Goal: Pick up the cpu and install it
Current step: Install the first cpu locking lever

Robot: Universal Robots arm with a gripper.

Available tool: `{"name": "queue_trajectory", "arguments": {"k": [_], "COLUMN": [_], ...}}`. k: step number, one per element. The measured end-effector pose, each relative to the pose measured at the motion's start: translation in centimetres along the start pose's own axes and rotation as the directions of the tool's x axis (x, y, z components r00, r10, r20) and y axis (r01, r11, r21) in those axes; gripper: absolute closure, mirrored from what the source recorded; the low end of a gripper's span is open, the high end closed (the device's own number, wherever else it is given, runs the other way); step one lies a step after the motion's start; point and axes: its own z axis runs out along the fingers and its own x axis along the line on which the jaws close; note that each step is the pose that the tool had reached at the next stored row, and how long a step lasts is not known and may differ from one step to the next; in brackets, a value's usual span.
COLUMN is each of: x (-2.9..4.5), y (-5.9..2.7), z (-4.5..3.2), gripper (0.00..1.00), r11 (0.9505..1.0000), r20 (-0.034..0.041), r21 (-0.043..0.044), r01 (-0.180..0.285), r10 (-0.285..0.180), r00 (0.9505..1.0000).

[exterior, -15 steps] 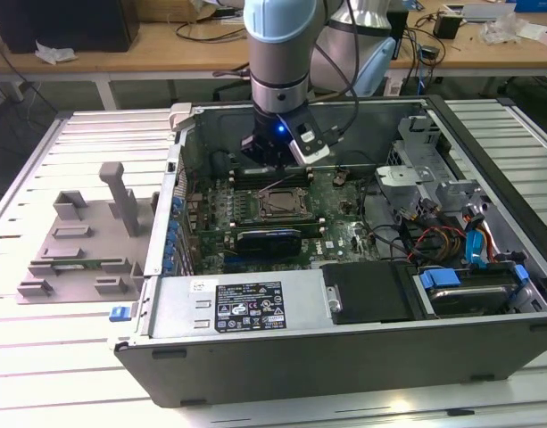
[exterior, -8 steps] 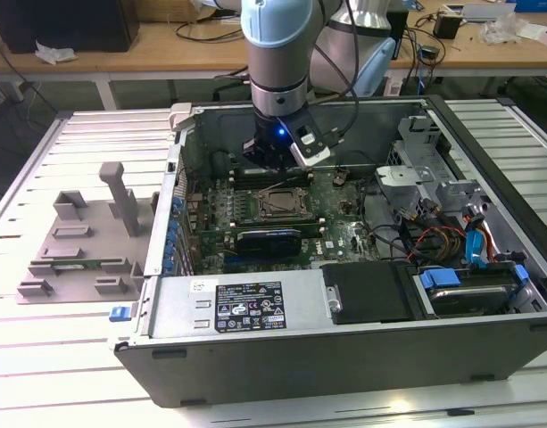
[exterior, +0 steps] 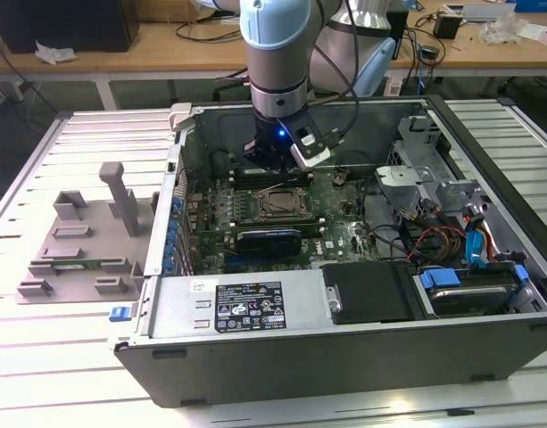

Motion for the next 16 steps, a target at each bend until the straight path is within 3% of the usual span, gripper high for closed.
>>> {"name": "queue_trajectory", "arguments": {"k": [8,14,16], "x": [0.11,0.73,0.81], "y": [-0.06,0.08,0.06], "z": [0.49,0.69,0.87], "gripper": [0.89,0.89,0.89], "r11": [0.9967,0.9943,0.9911], "r20": [0.0312,0.0392,0.0458], "r21": [0.0054,0.0064,0.0079], "r01": [-0.081,-0.106,-0.133], "r10": [0.081,0.106,0.132], "r00": [0.9962,0.9936,0.9902]}}
